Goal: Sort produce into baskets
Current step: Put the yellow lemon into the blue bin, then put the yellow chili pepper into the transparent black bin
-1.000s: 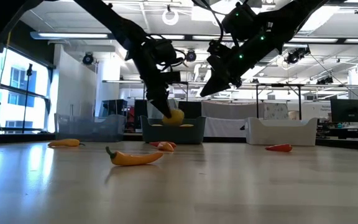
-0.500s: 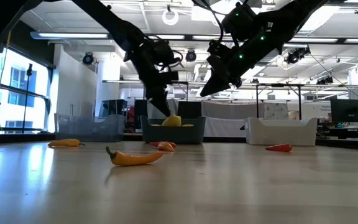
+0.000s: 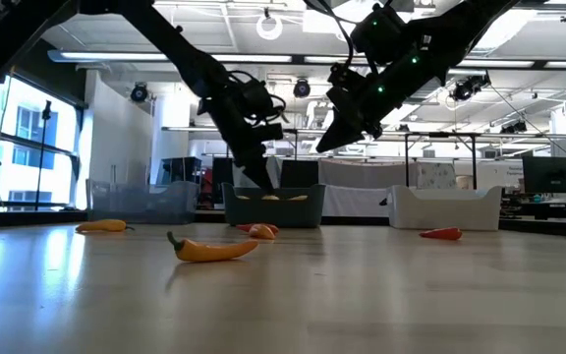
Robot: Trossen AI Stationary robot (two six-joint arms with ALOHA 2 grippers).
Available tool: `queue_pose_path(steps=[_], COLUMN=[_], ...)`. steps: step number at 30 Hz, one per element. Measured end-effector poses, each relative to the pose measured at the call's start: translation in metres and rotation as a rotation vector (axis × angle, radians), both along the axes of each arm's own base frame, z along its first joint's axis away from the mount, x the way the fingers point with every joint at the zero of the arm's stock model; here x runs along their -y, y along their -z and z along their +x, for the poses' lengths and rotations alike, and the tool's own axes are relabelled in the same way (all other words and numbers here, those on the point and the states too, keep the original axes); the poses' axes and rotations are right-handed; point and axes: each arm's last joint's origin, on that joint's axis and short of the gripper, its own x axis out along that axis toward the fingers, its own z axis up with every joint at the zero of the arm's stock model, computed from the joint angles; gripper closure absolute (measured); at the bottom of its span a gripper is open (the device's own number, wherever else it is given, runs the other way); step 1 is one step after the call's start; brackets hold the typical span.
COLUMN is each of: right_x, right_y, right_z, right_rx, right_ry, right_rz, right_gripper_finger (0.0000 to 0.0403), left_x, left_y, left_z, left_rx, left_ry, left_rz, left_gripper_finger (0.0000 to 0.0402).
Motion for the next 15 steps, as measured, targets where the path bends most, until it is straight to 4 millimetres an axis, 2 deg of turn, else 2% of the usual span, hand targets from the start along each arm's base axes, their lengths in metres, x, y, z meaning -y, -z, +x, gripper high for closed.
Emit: queue_pose_path(steps=[7, 11, 15], right_x=[0.0, -0.001, -0.004], right_y=[0.0, 0.001, 0.001], right_z=[0.0, 0.0, 0.001], right_rx=[-0.001, -0.007, -0.015], right_ry=[0.0, -0.002, -0.011], right_rz=[0.0, 0.001, -0.018], right_gripper_finger=[0.0403, 0.0403, 0.0403], left_x=[-0.002, -0.004, 0.0], left_y=[-0.008, -0.016, -0.013], left_z=[-0.001, -0.004, -0.011], left_rx=[0.035, 0.154, 0.288], left_ry=[-0.012, -0.009, -0.039], left_rz=[0.011, -0.108, -0.092], left_gripper_finger=[0.0399, 0.0401, 0.0401])
